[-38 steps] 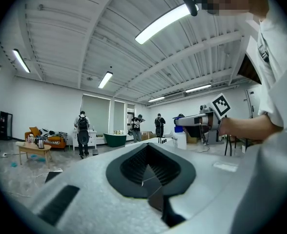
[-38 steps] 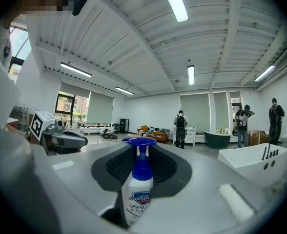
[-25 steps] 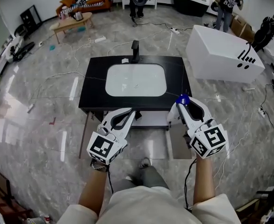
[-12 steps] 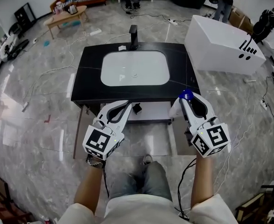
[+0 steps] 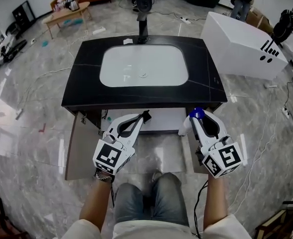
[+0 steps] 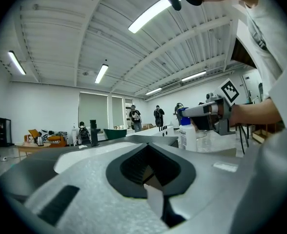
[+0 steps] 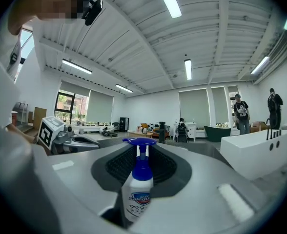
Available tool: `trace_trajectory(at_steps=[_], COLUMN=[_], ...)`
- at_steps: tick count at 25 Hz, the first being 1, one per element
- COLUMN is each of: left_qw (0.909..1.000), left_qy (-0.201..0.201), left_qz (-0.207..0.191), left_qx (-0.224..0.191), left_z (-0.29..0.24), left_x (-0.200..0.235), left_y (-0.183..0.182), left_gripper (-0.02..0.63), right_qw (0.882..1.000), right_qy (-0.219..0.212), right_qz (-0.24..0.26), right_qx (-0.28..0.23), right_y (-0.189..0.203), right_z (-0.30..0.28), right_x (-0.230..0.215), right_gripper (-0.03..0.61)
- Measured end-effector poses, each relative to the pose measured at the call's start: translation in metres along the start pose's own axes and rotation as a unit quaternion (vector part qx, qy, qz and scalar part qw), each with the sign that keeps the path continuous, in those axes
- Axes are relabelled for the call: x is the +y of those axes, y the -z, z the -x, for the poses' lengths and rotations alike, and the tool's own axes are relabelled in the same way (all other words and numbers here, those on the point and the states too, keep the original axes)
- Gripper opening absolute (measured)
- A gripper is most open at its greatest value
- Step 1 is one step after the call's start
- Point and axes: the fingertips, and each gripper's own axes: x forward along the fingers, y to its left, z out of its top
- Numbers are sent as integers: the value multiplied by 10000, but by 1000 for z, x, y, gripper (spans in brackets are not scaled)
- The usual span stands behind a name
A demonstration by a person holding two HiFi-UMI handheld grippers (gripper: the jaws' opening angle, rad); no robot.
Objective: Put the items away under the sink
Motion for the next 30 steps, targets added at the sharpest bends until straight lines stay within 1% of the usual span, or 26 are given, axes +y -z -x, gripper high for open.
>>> trace_trajectory(at_steps=[5,12,16,19,22,26,30], left_qw=[9999,9999,9998,9996,9994,9992,9991], left_qy=[-2,-61,-172,-247,-318,-372,-408], left_qz=[111,89,25,-6,-1,-62,30], left_qx=[31,-25,-54,-118,-127,-105,-66], left_z=[-26,-57,-65,-68,-66,-60,-56], left_x=[1,8,16,23,29,36,37], left_y=[78,191,254,283,308,331,352], left_gripper=[3,3,3,3,3,3,3], right_qw=[9999,9999,9999,9999,10000,9999,9999], right_qy=[-38,30,9,-9,-20,-33,-37], right_qz=[-108,-55,39,47,31,11,-74], right_qx=[7,-90,-137,-112,-87,-95,-66], right_y=[72,179,239,277,308,336,362], right_z=[-22,-45,-60,-71,-82,-103,-125], right_x=[-10,-32,-38,-43,-46,-50,-59], right_gripper=[83,83,83,83,83,83,83])
